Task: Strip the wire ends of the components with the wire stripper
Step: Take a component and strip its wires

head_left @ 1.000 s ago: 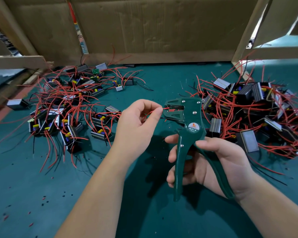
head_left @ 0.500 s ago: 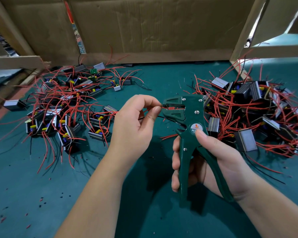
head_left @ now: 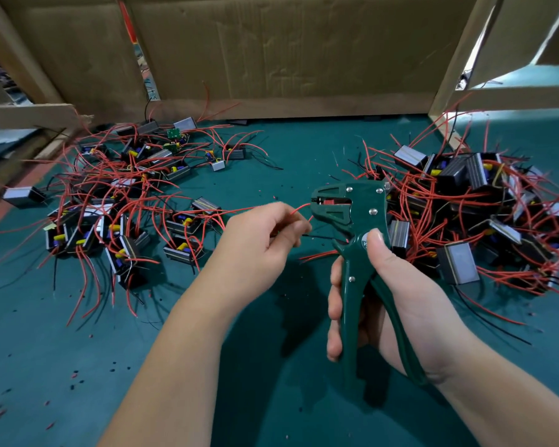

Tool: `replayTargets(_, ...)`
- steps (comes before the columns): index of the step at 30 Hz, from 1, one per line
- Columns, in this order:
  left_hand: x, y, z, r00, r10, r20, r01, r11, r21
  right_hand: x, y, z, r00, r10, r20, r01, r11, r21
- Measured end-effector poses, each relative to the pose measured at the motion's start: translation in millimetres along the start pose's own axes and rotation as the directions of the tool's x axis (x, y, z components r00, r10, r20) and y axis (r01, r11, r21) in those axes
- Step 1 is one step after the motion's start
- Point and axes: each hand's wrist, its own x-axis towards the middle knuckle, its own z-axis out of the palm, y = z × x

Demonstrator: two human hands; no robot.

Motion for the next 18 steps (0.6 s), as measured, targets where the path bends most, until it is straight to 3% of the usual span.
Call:
replayTargets(5,2,-1,0,0.996,-0.029,0.079,0.026,0.999,0.043,4,-1,2,0.998,-0.007,-0.064,0.011,0.998,0.064)
replayTargets(11,3,-2,-3,0.997,-0.074,-0.022,0.068,0.980,-0.186,6,-7,-3,0.996,-0.070,-0.047,0.077,0.982,0.172)
replayTargets(18,5,0,-4,0.971,-0.177,-0.163,0.094,0.902,-0.421,5,-12,-10,1.000,0.005,0.002,-0.005,0.988,0.154)
